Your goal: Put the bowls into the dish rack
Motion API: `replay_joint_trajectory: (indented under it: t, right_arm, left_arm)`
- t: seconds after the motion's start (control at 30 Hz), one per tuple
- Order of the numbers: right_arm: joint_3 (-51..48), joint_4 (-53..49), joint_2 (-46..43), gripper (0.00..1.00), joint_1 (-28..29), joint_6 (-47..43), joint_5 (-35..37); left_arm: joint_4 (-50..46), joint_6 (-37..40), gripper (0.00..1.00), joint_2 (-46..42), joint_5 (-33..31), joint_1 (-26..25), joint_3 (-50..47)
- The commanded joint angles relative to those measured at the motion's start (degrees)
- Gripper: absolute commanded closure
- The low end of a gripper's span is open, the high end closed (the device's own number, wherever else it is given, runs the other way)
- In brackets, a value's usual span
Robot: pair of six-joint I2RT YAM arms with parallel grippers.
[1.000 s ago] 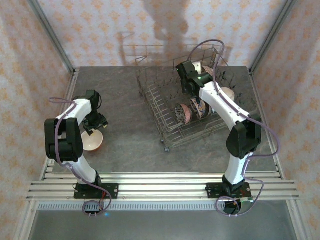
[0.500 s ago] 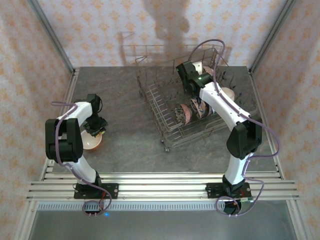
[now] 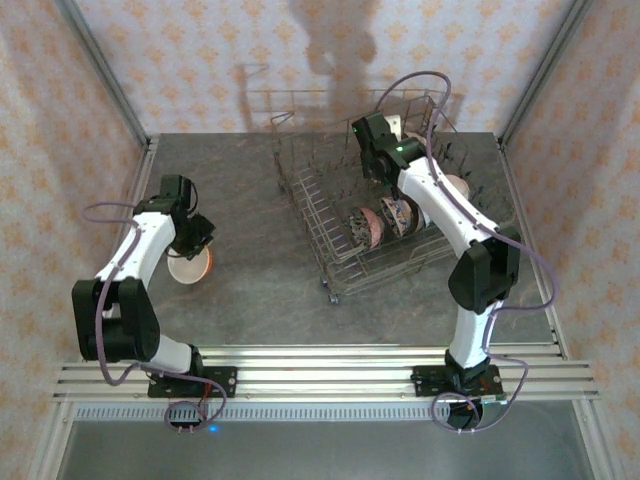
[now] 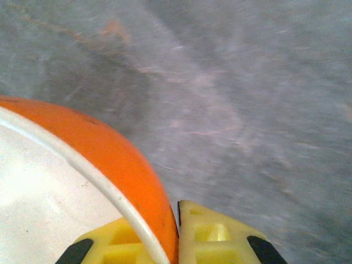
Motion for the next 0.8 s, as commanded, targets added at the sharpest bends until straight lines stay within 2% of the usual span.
replay_joint_trajectory:
  t: [0.0,0.13,0.2,0.3,0.53,0.67,0.77]
  right_arm:
    - [7.1,-1.8,3.2,0.09,-0.5,-1.8,-4.5]
    - [13.8,-0.9,4.4,0.11,-0.5,-3.1,-12.4]
    - [14.9,1.5,4.1,0.11,-0.4,-3.6,-17.8]
    - [17.3,3.5,4.3,0.14,-0.5,-4.0,-24.4]
    - [21.9,5.5,4.2,0.23,0.8,-5.2,-36.0]
    - [22.6,8.2,4.6,0.3,2.3,-5.8,-41.2]
    - [22.0,10.0,4.0,0.32,4.1,-7.1,-43.0]
  left_arm:
    - [3.6,-6.8,1.0,-3.5,-0.8,-4.0,9.0]
    - [6.5,-11.1,1.0,-3.7,-7.1,-9.1,18.9]
    - [10.9,-13.5,1.0,-3.0,-11.3,-11.8,22.6]
    - [12.3,-13.4,1.0,0.2,-18.4,-15.2,30.8]
    - [21.8,-17.4,1.0,7.7,-21.4,-21.7,40.3]
    - [20.4,-17.2,1.0,14.6,-21.0,-24.0,50.5]
    - [21.4,-18.6,1.0,17.3,-21.4,-25.6,53.8]
